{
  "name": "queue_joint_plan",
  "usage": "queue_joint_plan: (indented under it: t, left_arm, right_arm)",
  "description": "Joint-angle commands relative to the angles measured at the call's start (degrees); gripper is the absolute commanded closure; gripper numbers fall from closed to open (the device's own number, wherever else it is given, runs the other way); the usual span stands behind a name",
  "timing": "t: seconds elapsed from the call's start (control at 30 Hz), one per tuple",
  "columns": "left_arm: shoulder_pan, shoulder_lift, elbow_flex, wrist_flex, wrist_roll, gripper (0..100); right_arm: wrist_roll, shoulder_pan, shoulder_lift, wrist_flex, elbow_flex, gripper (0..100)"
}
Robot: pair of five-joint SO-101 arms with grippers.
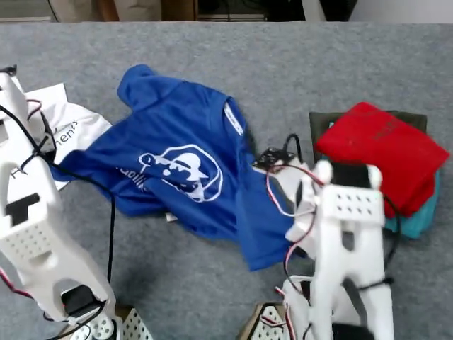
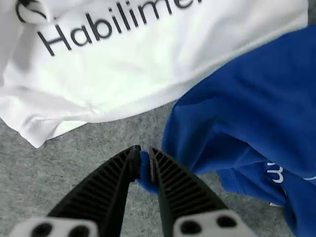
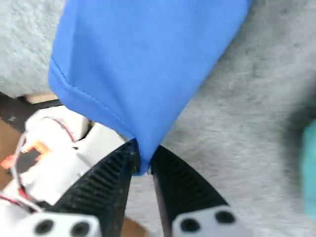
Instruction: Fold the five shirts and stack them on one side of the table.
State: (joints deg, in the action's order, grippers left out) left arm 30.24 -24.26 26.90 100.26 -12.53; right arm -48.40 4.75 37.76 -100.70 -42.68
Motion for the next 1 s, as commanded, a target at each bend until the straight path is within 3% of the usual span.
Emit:
queue_joint_plan:
  t: [0.0,0.2,0.3,0.4,0.57,0.7,0.97]
  left_arm:
    - [-0.09,8.31,-6.42,-0.62,-2.29,98]
    - [1.32,18.77,-24.97,-8.53,-6.33,98]
    - [2.20,24.84,-34.99,-14.07,-7.56,98]
    - [2.20,30.64,-42.81,-18.29,-7.56,98]
    - [1.85,37.14,-50.20,-21.01,-7.12,98]
    - [2.29,37.93,-52.40,-21.54,-7.12,98]
    - [1.85,37.93,-52.57,-21.54,-3.43,98]
  right_arm:
    - [-7.82,4.35,6.46,-1.67,0.04,96.3]
    - [-11.78,8.84,13.49,-1.58,10.86,73.8]
    - [-9.58,7.78,13.23,-0.88,20.62,72.4]
    - [-0.88,1.10,8.22,2.02,28.88,72.5]
    - [13.71,-14.81,-10.24,10.64,37.41,72.3]
    - [21.19,-24.22,-28.44,14.95,46.99,72.2]
    - [27.69,-29.49,-65.89,14.68,72.31,72.1]
